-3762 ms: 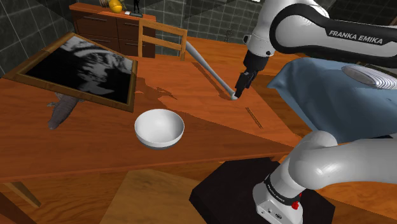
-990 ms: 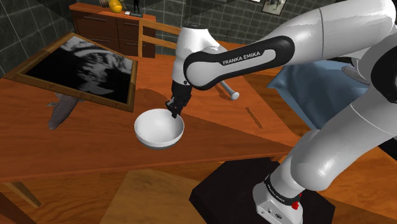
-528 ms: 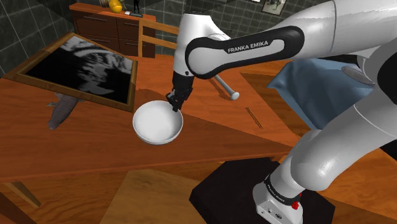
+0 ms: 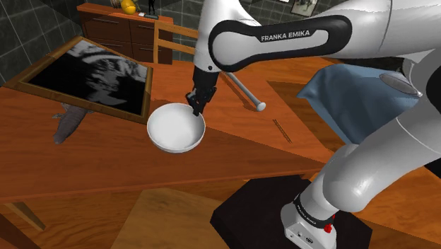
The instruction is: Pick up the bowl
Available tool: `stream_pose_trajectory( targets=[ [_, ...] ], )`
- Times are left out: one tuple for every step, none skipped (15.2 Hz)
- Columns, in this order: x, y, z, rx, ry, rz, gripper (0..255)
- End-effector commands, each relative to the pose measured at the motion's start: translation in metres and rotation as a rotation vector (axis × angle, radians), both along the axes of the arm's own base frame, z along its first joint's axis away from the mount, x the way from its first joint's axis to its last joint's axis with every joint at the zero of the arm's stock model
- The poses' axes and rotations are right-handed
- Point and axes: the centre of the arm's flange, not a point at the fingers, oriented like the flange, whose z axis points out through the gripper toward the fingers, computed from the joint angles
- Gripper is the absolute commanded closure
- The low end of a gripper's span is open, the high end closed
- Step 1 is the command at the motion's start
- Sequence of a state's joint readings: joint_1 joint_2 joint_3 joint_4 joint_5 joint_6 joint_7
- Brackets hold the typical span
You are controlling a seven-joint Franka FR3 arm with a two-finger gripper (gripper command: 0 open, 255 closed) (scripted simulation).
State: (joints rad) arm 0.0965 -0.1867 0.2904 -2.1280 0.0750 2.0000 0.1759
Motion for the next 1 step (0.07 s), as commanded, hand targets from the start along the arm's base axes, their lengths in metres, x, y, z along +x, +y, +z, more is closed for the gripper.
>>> stream_pose_trajectory(
  targets=[
    [0.0005,0.0006,0.0037,0.000,0.000,0.000,255]
  ],
)
